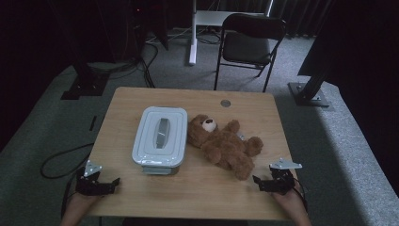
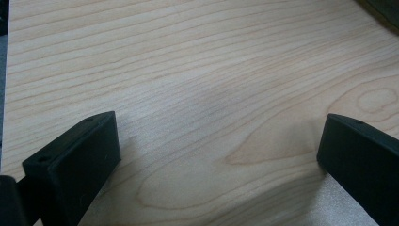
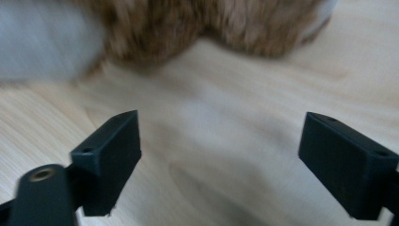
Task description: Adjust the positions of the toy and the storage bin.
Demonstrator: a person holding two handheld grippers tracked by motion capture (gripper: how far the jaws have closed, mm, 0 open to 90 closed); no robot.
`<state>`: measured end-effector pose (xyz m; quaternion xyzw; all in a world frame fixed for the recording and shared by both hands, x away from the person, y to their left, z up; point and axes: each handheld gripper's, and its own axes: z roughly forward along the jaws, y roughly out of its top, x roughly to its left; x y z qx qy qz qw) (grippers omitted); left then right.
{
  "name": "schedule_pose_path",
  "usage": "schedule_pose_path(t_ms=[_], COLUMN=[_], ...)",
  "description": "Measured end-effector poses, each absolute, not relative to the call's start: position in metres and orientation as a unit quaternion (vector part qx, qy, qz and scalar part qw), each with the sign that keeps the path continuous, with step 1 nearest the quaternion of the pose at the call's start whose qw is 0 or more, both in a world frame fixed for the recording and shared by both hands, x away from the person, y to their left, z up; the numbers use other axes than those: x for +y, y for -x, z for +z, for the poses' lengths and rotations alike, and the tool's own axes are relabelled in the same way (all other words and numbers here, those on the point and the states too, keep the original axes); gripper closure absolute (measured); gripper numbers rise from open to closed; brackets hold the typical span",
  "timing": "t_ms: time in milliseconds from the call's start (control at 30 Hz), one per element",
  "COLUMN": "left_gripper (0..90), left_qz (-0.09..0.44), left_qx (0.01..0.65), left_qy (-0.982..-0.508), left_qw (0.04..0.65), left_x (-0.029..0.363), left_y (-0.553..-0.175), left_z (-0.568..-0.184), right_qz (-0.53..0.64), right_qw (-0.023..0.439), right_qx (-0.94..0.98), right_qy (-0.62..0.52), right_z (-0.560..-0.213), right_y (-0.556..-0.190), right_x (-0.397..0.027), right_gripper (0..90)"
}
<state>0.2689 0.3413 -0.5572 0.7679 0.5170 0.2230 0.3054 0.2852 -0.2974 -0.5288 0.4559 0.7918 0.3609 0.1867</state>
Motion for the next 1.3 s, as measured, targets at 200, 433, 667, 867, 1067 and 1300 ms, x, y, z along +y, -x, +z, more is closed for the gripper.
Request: schedule_pose_path(t_ms=[200, 433, 667, 867, 1067, 1300], left_gripper=[0.5, 0.5, 0.5, 0.5, 0.5, 0.5], left_qz=[0.223, 0.223, 0.223, 0.223, 0.223, 0.223], left_qx=[0.517, 0.517, 0.517, 0.517, 0.517, 0.517], left_qy=[-0.768, -0.768, -0.768, -0.768, -0.768, -0.767], left_qw=[0.306, 0.306, 0.306, 0.306, 0.306, 0.306], left_x=[0.341, 0.341, 0.341, 0.341, 0.341, 0.341], left_y=[-0.269, -0.269, -0.269, -0.269, -0.269, -0.269], left_z=[-0.557, -0.557, -0.557, -0.557, -0.557, -0.557], right_qz=[0.383, 0.409, 0.414, 0.415, 0.413, 0.402], right_qw=[0.192, 0.194, 0.183, 0.169, 0.151, 0.122], right_qx=[0.788, 0.785, 0.795, 0.803, 0.813, 0.829], right_qy=[-0.443, -0.424, -0.405, -0.392, -0.382, -0.369], right_z=[-0.503, -0.471, -0.461, -0.462, -0.465, -0.473], right_y=[-0.294, -0.311, -0.332, -0.350, -0.368, -0.385], right_x=[-0.297, -0.291, -0.269, -0.252, -0.235, -0.216], right_gripper=[13.6, 13.6, 13.6, 13.6, 13.6, 13.6])
